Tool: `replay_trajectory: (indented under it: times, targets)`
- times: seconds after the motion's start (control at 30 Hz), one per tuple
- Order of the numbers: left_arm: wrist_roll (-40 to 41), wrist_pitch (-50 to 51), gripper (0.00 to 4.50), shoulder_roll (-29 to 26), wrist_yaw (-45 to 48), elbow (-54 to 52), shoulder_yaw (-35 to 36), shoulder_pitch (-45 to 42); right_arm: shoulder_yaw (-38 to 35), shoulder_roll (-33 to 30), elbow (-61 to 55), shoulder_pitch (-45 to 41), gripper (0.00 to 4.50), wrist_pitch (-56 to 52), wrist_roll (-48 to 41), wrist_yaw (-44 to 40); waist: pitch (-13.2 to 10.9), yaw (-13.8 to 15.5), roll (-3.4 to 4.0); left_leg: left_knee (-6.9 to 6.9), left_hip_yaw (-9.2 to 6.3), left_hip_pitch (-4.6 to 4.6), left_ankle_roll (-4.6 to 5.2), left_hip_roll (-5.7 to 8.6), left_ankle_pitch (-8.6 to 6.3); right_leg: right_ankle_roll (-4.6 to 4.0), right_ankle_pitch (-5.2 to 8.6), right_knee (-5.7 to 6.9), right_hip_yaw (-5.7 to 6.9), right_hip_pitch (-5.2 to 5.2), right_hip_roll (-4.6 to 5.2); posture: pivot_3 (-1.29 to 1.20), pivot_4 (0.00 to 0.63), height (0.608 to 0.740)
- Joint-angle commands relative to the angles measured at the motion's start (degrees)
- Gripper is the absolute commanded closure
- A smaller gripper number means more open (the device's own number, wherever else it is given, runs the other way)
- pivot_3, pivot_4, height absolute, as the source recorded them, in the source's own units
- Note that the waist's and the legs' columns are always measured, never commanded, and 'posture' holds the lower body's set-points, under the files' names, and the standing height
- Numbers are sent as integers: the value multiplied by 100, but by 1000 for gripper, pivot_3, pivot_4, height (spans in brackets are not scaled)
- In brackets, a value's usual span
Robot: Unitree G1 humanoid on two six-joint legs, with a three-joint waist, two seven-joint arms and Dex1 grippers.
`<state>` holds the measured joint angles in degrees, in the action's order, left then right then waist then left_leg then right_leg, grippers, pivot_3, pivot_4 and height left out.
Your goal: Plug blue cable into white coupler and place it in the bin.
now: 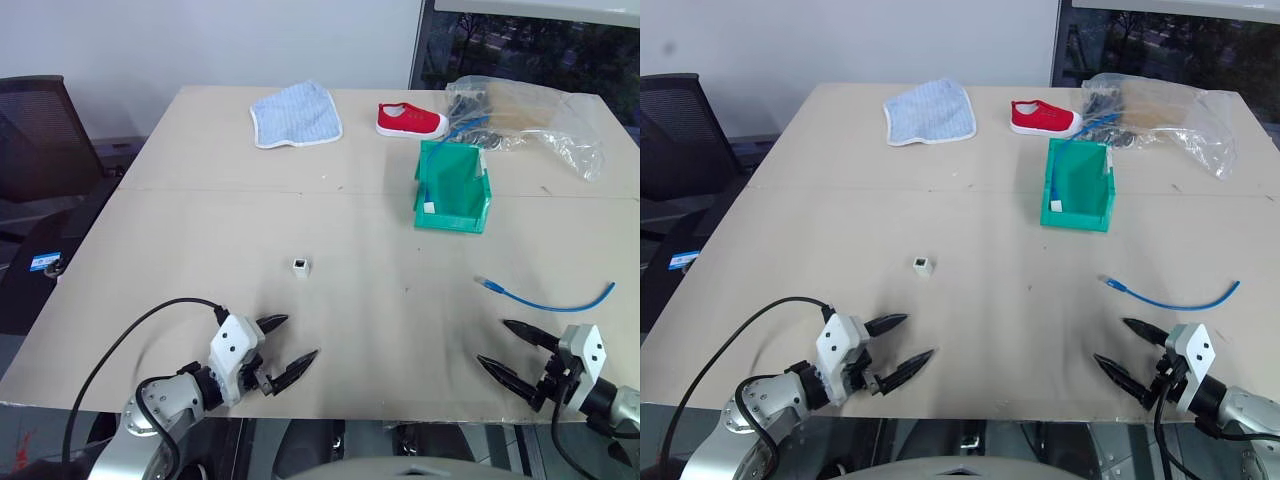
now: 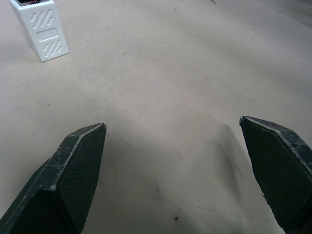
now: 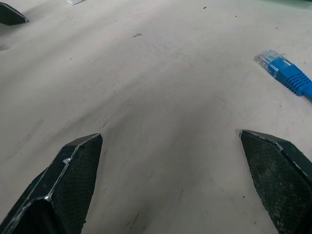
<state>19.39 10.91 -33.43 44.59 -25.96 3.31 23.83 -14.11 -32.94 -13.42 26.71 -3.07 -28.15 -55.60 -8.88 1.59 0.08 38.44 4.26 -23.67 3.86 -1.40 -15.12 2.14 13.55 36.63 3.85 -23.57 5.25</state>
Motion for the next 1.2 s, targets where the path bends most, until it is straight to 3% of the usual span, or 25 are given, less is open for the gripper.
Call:
replay_trajectory:
  times: [0.03, 0.7, 0.87, 1.03, 1.2]
  targets:
    - [-17, 25, 0, 15, 24, 117, -112, -21, -116, -102, -54, 58, 67, 62, -40, -134, 0, 1, 0, 0, 0, 0, 0, 0, 0, 0, 0, 0, 0, 0, 0, 0, 150, 740]
    - [-150, -71, 0, 21, 70, 211, -294, -262, -194, -178, 142, -101, 67, 162, -59, -302, 12, 60, 3, 6, 2, 1, 1, 2, 1, -1, -1, 5, -1, 2, -22, 0, 150, 740]
    - [128, 364, 0, -233, 236, -156, -242, -530, -466, -178, 76, -550, 67, -113, -400, -1, 12, 57, 2, 11, 4, 4, 1, 2, 1, 0, -1, 9, 1, 2, -23, 0, 150, 740]
    - [1079, 1541, 0, -780, 590, -875, -168, -1742, -487, -399, 448, -1355, 67, -402, -229, 257, 8, 67, -5, 23, -3, -3, 1, 1, 1, -1, -1, 16, 7, 2, -30, 0, 150, 740]
    - [1537, 2404, 0, -1262, 874, -1195, -505, -3168, -95, -771, 964, -2118, 67, -668, 273, 260, 9, 32, -4, 28, 12, -4, -11, 6, 9, 23, -15, 19, -5, 5, -40, 0, 150, 740]
